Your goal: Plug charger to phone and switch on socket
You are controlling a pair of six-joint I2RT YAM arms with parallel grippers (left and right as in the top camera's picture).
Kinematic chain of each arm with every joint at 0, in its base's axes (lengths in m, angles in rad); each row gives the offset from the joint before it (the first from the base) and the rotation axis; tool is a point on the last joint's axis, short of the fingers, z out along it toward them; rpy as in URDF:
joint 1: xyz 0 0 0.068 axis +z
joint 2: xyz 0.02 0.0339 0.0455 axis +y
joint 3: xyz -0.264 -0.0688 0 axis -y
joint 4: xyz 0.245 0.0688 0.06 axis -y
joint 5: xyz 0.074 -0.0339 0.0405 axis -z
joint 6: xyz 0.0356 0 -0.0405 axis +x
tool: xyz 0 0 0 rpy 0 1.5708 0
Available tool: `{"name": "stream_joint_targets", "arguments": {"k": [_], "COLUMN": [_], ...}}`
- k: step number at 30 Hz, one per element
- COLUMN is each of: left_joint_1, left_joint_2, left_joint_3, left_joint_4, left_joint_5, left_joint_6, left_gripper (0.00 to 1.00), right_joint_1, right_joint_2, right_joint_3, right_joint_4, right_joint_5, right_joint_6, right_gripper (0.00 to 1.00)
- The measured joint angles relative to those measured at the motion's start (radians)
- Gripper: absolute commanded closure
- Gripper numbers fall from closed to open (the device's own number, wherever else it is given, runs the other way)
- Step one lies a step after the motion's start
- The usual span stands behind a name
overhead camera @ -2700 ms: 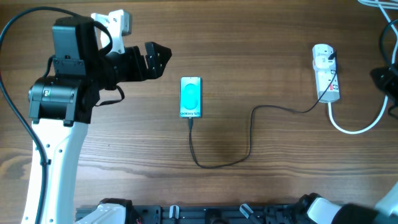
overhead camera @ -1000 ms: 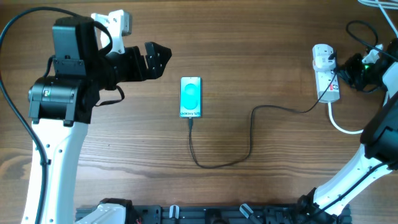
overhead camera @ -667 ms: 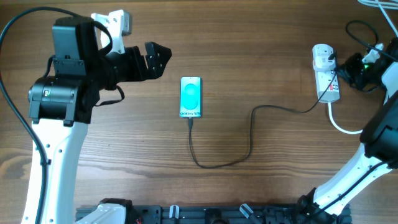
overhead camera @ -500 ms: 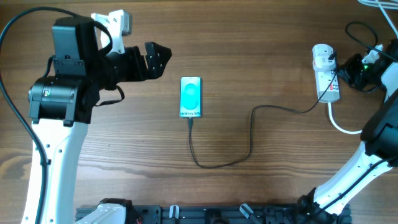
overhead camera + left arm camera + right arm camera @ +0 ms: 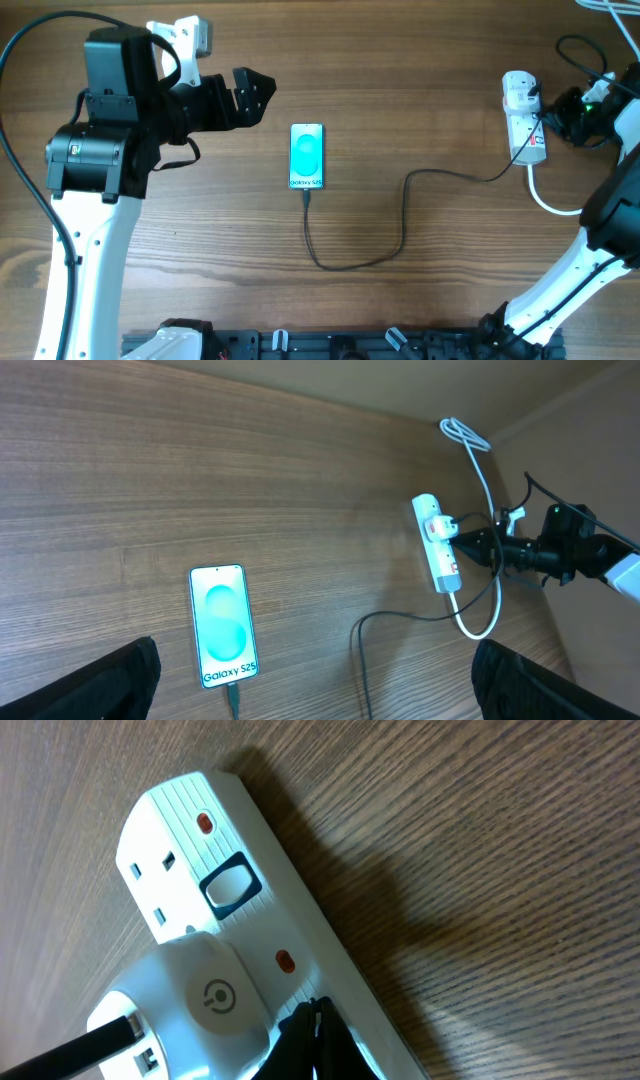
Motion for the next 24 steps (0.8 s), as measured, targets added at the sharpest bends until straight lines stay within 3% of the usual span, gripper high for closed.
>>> {"name": "stream_joint_targets", "arguments": {"k": [24], "left_joint_1": [0.000], "left_joint_2": [0.000], "left_joint_3": [0.000], "left_joint_4": [0.000], "left_joint_5": [0.000], "left_joint_6": [0.000], "left_gripper": [0.00], "right_joint_1": [0.038], "right_joint_2": [-0.004], "right_joint_3": [0.026], "right_joint_4": [-0.056], "right_joint_5": [0.066], "right_joint_6": [-0.071], "right_gripper": [0.96]}}
